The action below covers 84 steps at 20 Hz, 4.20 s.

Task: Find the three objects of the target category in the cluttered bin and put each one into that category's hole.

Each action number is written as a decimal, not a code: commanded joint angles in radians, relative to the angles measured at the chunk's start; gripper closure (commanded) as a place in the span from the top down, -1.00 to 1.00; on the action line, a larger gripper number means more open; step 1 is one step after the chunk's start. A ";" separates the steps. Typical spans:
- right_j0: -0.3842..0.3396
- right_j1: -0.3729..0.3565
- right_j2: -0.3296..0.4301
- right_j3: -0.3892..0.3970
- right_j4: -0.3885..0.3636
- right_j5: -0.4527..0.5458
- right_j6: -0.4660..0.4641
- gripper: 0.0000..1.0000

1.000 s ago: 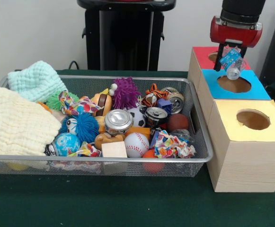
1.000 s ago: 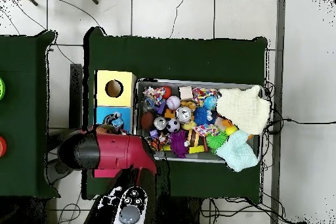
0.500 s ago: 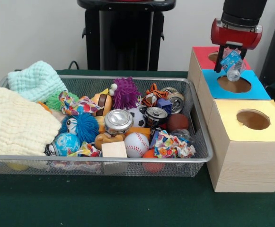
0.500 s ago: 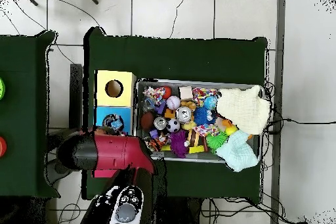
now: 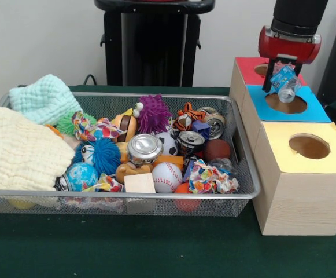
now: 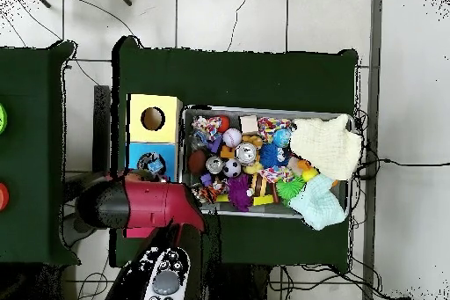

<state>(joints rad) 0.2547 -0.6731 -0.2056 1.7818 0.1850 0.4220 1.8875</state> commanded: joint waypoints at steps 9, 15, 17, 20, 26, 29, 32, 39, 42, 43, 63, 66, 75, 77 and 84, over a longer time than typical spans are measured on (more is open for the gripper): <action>-0.013 0.022 0.033 0.027 -0.032 -0.082 0.145 -1.00; -0.010 0.019 0.027 0.032 -0.026 -0.104 0.159 1.00; 0.007 0.015 0.010 0.022 -0.014 -0.060 0.174 1.00; 0.009 0.013 0.013 0.030 -0.004 -0.059 0.183 1.00; -0.007 -0.002 0.028 0.039 -0.002 -0.043 0.167 1.00; -0.014 -0.032 0.032 0.052 0.002 -0.020 0.161 1.00; -0.008 -0.075 0.024 0.062 0.004 0.026 0.157 1.00; -0.021 -0.082 0.031 0.051 0.005 0.048 0.149 1.00; -0.027 -0.098 0.033 0.059 0.004 0.057 0.143 1.00; -0.027 -0.106 0.032 0.060 0.003 0.067 0.141 1.00; -0.012 -0.116 0.007 0.049 -0.012 0.062 0.160 -1.00; -0.016 -0.113 0.015 0.055 0.006 0.084 0.174 -1.00; -0.016 -0.092 0.025 0.055 0.013 0.079 0.181 -1.00; -0.016 -0.077 0.029 0.061 0.013 0.054 0.185 -1.00; -0.031 -0.059 0.047 0.088 0.012 -0.003 0.177 -1.00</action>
<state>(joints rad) 0.2459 -0.7781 -0.2085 1.7924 0.1833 0.3869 1.8875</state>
